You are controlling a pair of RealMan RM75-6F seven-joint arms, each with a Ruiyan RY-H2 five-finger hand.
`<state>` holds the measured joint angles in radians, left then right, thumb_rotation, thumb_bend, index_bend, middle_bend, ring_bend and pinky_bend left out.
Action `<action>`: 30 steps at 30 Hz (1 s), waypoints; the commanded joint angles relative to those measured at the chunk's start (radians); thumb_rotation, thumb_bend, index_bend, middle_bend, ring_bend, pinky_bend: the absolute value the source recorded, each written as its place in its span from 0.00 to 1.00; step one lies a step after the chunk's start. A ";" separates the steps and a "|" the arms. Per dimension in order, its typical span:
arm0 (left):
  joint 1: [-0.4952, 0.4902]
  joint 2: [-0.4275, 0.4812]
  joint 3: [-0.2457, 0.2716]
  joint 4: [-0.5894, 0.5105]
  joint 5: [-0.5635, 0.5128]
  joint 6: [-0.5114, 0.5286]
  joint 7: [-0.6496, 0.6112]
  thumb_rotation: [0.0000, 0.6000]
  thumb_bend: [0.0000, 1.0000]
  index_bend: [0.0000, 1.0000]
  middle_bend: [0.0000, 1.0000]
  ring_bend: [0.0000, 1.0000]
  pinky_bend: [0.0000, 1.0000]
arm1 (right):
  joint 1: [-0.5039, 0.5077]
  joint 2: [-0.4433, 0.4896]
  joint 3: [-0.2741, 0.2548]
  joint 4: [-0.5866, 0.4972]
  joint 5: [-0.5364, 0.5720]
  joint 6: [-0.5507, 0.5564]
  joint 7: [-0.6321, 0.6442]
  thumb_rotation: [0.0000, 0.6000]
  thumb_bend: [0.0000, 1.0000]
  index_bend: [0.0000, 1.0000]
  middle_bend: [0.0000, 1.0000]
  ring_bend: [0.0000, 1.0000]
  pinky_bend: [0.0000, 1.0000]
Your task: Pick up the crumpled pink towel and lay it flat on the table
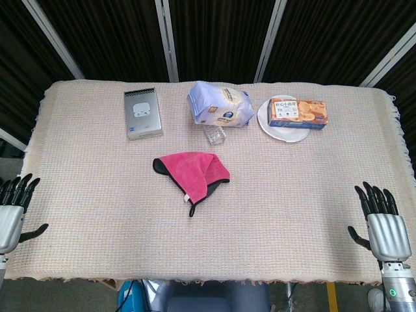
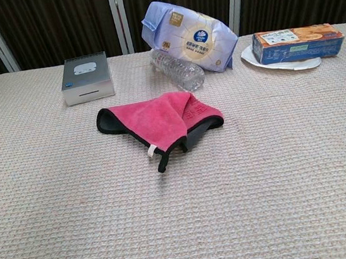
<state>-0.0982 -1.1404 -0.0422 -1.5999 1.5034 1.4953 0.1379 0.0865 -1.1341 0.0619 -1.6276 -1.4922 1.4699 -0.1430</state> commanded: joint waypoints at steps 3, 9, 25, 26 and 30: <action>0.001 -0.001 0.000 0.001 0.002 0.004 -0.002 1.00 0.00 0.00 0.00 0.00 0.02 | -0.001 -0.004 0.000 0.005 -0.003 0.003 -0.002 1.00 0.26 0.00 0.00 0.00 0.00; 0.002 0.001 0.002 -0.001 0.006 0.005 -0.001 1.00 0.00 0.00 0.00 0.00 0.02 | 0.000 -0.004 -0.003 0.004 -0.007 0.002 0.006 1.00 0.26 0.00 0.00 0.00 0.00; -0.003 -0.003 0.000 0.001 0.001 -0.003 -0.001 1.00 0.00 0.00 0.00 0.00 0.02 | 0.000 -0.013 -0.006 0.016 -0.020 0.008 0.002 1.00 0.26 0.00 0.00 0.00 0.00; -0.003 -0.002 0.000 0.000 0.002 -0.002 -0.002 1.00 0.00 0.00 0.00 0.00 0.02 | -0.001 -0.012 -0.006 0.015 -0.021 0.009 0.001 1.00 0.26 0.00 0.00 0.00 0.00; -0.002 -0.003 0.002 0.002 0.003 -0.003 -0.003 1.00 0.00 0.00 0.00 0.00 0.02 | -0.002 -0.012 -0.006 0.013 -0.022 0.011 0.004 1.00 0.26 0.00 0.00 0.00 0.00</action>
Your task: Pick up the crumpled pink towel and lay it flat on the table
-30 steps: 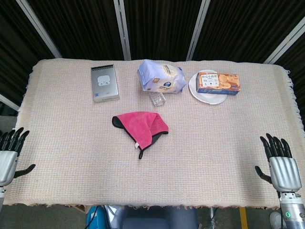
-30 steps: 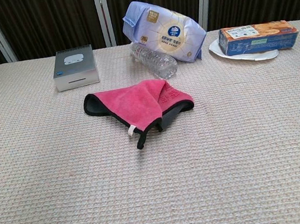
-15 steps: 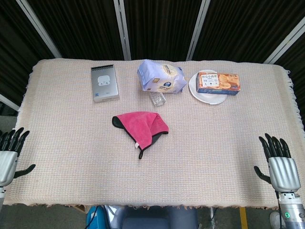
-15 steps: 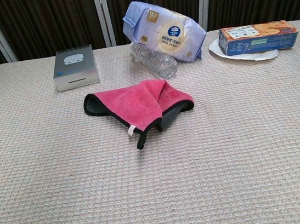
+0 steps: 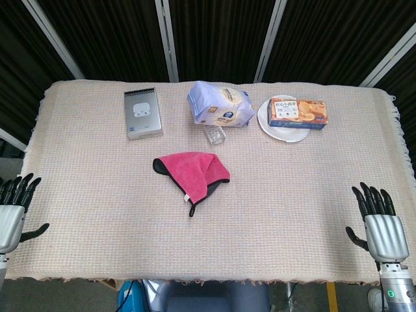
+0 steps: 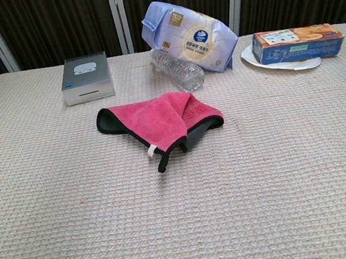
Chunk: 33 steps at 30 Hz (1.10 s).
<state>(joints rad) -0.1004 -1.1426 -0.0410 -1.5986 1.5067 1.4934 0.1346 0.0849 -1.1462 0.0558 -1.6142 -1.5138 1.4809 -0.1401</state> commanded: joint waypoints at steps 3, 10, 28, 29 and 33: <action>-0.003 -0.003 0.002 0.002 0.003 -0.006 -0.002 1.00 0.00 0.00 0.00 0.00 0.02 | 0.001 -0.002 0.000 0.001 0.000 -0.002 0.000 1.00 0.26 0.00 0.00 0.00 0.00; -0.048 -0.023 0.009 0.009 0.070 -0.039 -0.067 1.00 0.00 0.01 0.00 0.00 0.02 | 0.003 -0.006 0.006 0.011 0.016 -0.011 0.010 1.00 0.26 0.00 0.00 0.00 0.00; -0.279 -0.330 -0.069 -0.030 0.042 -0.290 0.311 1.00 0.19 0.03 0.00 0.00 0.02 | 0.015 -0.012 0.025 0.039 0.054 -0.039 0.069 1.00 0.26 0.00 0.00 0.00 0.00; -0.287 -0.347 -0.074 -0.023 0.035 -0.298 0.326 1.00 0.19 0.03 0.00 0.00 0.02 | 0.016 -0.012 0.025 0.040 0.055 -0.039 0.071 1.00 0.26 0.00 0.00 0.00 0.00; -0.336 -0.426 -0.099 0.008 -0.014 -0.352 0.397 1.00 0.19 0.03 0.00 0.00 0.02 | 0.016 -0.011 0.030 0.045 0.063 -0.040 0.086 1.00 0.26 0.00 0.00 0.00 0.00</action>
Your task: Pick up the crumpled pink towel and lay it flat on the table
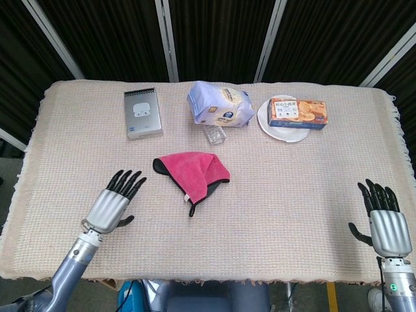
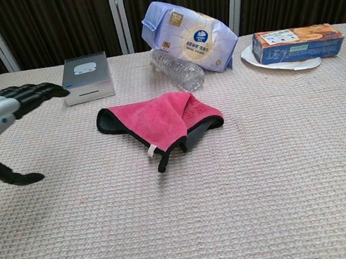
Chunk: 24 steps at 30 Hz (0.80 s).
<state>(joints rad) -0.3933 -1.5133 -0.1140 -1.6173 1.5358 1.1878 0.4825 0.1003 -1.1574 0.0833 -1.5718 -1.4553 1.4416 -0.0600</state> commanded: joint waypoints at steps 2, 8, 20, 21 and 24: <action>-0.069 -0.085 -0.040 0.040 -0.066 -0.071 0.084 1.00 0.19 0.03 0.00 0.00 0.02 | 0.001 0.001 0.006 0.008 0.010 -0.003 0.016 1.00 0.26 0.00 0.00 0.00 0.00; -0.119 -0.146 -0.061 0.073 -0.090 -0.090 0.136 1.00 0.19 0.03 0.00 0.00 0.02 | 0.004 0.000 0.014 0.021 0.030 -0.015 0.035 1.00 0.26 0.00 0.00 0.00 0.00; -0.189 -0.292 -0.066 0.232 -0.109 -0.094 0.166 1.00 0.23 0.03 0.00 0.00 0.02 | 0.007 -0.002 0.023 0.043 0.050 -0.027 0.062 1.00 0.26 0.00 0.00 0.00 0.00; -0.196 -0.304 -0.070 0.247 -0.111 -0.095 0.165 1.00 0.23 0.03 0.00 0.00 0.02 | 0.008 -0.003 0.023 0.045 0.052 -0.030 0.063 1.00 0.26 0.00 0.00 0.00 0.00; -0.217 -0.335 -0.081 0.282 -0.115 -0.097 0.157 1.00 0.24 0.04 0.00 0.00 0.02 | 0.010 -0.004 0.023 0.049 0.056 -0.036 0.068 1.00 0.26 0.00 0.00 0.00 0.00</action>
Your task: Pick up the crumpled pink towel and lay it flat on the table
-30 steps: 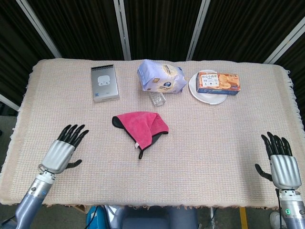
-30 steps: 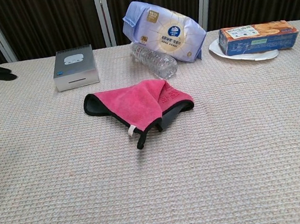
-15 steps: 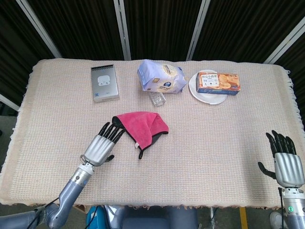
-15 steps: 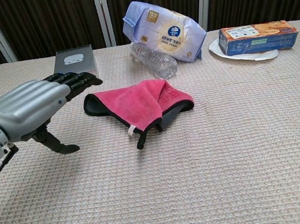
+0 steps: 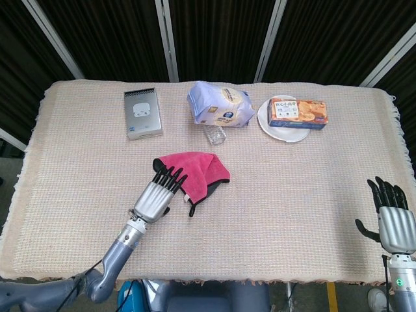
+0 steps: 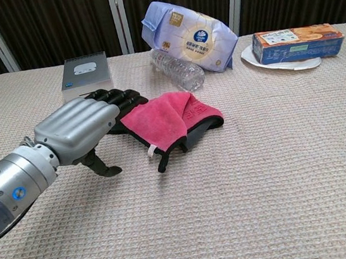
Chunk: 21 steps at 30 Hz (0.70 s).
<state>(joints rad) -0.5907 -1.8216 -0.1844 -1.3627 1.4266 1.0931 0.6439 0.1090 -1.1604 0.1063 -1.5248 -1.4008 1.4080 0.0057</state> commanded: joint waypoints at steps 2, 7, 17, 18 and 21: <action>-0.036 -0.051 -0.018 0.053 -0.003 0.000 -0.015 1.00 0.25 0.04 0.00 0.00 0.02 | 0.001 -0.001 0.001 0.004 0.003 -0.004 0.004 1.00 0.26 0.00 0.00 0.00 0.00; -0.070 -0.104 -0.030 0.107 0.002 0.004 -0.048 1.00 0.26 0.04 0.00 0.00 0.02 | 0.002 -0.002 0.000 0.005 0.003 -0.004 0.003 1.00 0.26 0.00 0.00 0.00 0.00; -0.116 -0.177 -0.025 0.186 -0.004 -0.009 -0.069 1.00 0.27 0.05 0.00 0.00 0.02 | -0.002 0.001 -0.002 0.002 0.001 0.001 0.007 1.00 0.26 0.00 0.00 0.00 0.00; -0.119 -0.183 -0.024 0.194 -0.007 -0.011 -0.069 1.00 0.27 0.05 0.00 0.00 0.02 | -0.003 0.003 -0.002 0.002 0.001 0.003 0.009 1.00 0.26 0.00 0.00 0.00 0.00; -0.125 -0.194 -0.018 0.215 -0.007 -0.011 -0.067 1.00 0.27 0.05 0.00 0.00 0.02 | -0.006 0.005 0.000 0.001 0.001 0.010 0.014 1.00 0.26 0.00 0.00 0.00 0.00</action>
<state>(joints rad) -0.7126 -2.0113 -0.2055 -1.1528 1.4208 1.0830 0.5765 0.1033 -1.1559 0.1061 -1.5239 -1.4000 1.4171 0.0191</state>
